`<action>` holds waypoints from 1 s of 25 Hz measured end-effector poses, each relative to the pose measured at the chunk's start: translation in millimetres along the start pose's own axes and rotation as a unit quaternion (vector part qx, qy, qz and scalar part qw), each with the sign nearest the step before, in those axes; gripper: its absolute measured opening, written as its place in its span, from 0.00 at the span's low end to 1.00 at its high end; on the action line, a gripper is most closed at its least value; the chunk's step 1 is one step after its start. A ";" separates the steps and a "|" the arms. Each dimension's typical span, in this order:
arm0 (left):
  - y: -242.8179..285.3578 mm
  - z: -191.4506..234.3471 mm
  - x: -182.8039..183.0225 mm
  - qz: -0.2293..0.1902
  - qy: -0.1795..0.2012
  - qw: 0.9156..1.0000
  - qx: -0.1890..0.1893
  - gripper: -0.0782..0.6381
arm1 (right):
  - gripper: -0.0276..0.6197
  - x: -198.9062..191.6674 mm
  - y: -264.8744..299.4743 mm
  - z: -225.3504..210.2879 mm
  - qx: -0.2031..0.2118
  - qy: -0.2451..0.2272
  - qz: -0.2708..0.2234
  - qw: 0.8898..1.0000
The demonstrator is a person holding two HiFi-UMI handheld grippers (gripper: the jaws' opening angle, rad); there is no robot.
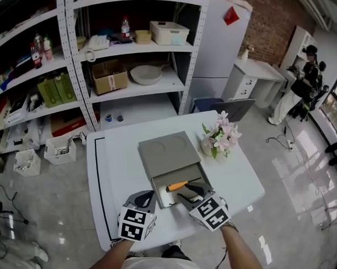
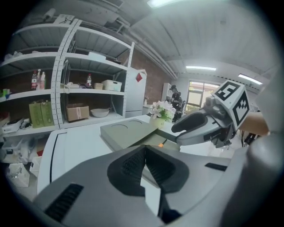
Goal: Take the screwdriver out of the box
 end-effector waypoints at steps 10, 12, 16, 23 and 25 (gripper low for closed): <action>13.4 5.5 5.8 -0.003 -0.029 0.997 0.073 0.12 | 0.32 -10.4 48.0 -19.0 0.126 -0.101 0.020 0.987; 11.8 7.5 5.6 -0.005 -0.036 0.995 0.090 0.12 | 0.32 -13.2 57.9 -20.5 0.146 -0.121 0.025 0.981; 9.6 10.1 3.5 -0.008 -0.052 0.991 0.120 0.12 | 0.33 -20.3 74.7 -21.0 0.184 -0.159 0.040 0.969; 15.9 9.6 0.2 -0.013 -0.074 0.985 0.153 0.12 | 0.35 -27.8 96.3 -15.8 0.241 -0.224 0.057 0.943; 16.3 9.6 -1.0 -0.015 -0.078 0.984 0.160 0.12 | 0.35 -30.1 101.5 -14.8 0.251 -0.240 0.065 0.936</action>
Point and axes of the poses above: the fingertips, and each gripper's own axes: y forward along the fingers, z to its left, x out of its top, the point moved 8 cm from there along -y, backward along the fingers, and after that the axes turned 13 degrees about -x, right-handed, at the moved point
